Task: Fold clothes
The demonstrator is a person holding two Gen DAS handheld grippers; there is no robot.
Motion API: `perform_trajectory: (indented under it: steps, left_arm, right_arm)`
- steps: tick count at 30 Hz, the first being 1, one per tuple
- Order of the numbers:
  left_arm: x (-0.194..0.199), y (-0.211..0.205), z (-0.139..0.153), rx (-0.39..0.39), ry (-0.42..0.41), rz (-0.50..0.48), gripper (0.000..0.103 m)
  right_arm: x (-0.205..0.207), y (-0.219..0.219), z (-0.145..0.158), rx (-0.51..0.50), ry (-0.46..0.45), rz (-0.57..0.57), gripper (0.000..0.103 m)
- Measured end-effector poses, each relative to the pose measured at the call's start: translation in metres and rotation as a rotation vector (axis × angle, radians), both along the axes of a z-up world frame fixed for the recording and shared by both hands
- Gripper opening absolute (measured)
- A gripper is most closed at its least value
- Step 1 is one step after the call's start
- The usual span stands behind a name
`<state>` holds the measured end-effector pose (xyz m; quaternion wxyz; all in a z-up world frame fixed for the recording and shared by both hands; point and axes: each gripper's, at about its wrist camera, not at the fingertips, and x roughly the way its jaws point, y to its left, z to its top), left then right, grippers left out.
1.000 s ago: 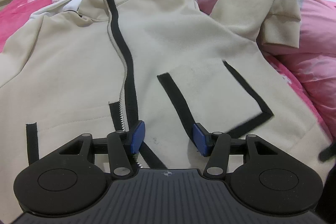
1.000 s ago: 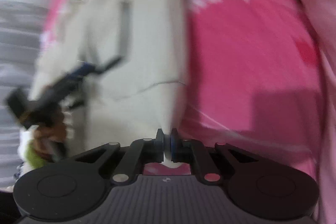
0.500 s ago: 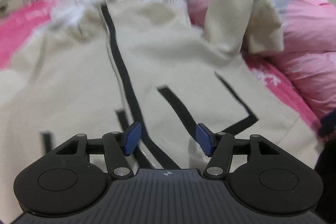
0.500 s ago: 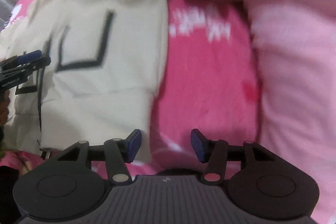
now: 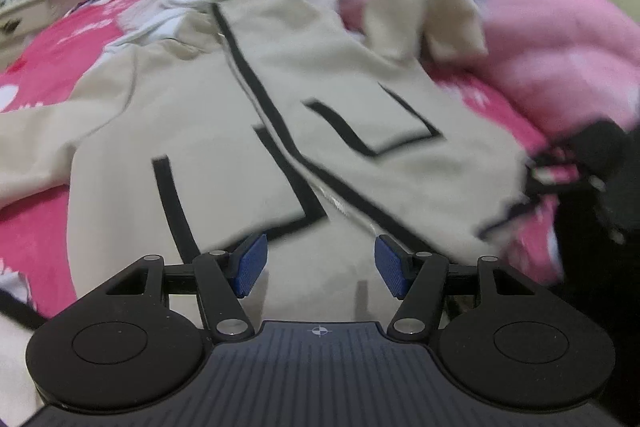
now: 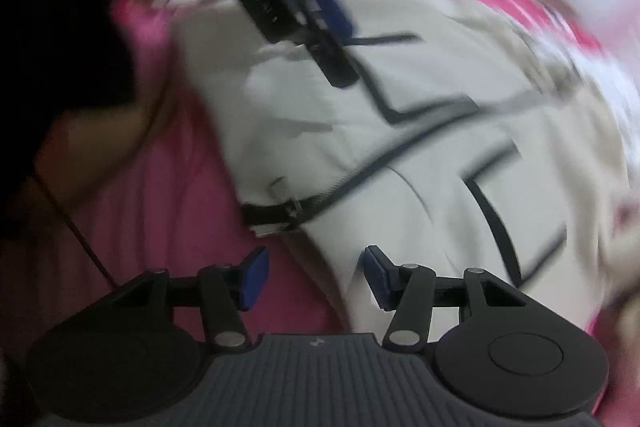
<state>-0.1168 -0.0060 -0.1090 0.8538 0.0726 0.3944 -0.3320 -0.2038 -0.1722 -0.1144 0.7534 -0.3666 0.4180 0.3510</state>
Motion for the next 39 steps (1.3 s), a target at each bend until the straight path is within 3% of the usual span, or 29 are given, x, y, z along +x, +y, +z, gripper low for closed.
perform_trajectory:
  steps: [1,2,3,6,10,16,20,25,33,35,39]
  left_arm:
    - [-0.008,-0.002,-0.001,0.014,0.000,-0.032,0.060]
    - [-0.015,-0.004,-0.001,0.027,-0.008,-0.068,0.060]
    - [-0.023,-0.006,-0.001,0.038,-0.022,-0.107,0.060]
    - [-0.043,-0.018,-0.003,0.046,-0.053,-0.234,0.060]
    - [-0.049,-0.038,-0.012,0.030,-0.066,-0.344,0.058]
    - [-0.057,-0.057,-0.030,0.160,-0.145,-0.441,0.047]
    - [-0.062,-0.069,-0.043,0.252,-0.200,-0.503,0.031]
    - [-0.059,-0.059,-0.036,0.185,-0.187,-0.451,0.008]
    - [-0.040,-0.036,-0.012,-0.007,-0.133,-0.271,0.003]
    - [-0.039,-0.042,-0.012,-0.007,-0.139,-0.264,0.003]
    - [-0.050,-0.066,-0.032,0.057,-0.146,-0.344,0.003]
  right_arm:
    - [-0.002,0.004,-0.006,-0.029,-0.026,0.038,0.044]
    - [0.000,0.006,-0.008,-0.029,-0.028,0.033,0.031]
    - [0.007,0.002,-0.003,0.011,-0.015,-0.019,0.021]
    - [0.032,-0.028,0.022,0.237,0.050,-0.276,0.010]
    - [0.053,-0.073,0.037,0.472,0.100,-0.585,0.005]
    - [0.067,-0.099,0.032,0.630,0.153,-0.764,0.005]
    - [0.063,-0.102,0.030,0.649,0.157,-0.778,0.005]
    - [0.047,-0.094,0.036,0.614,0.119,-0.699,0.005]
    - [0.032,-0.081,0.049,0.540,0.042,-0.602,0.005]
    - [0.030,-0.078,0.050,0.535,0.041,-0.581,0.003]
    - [0.025,-0.071,0.041,0.503,0.064,-0.539,0.003]
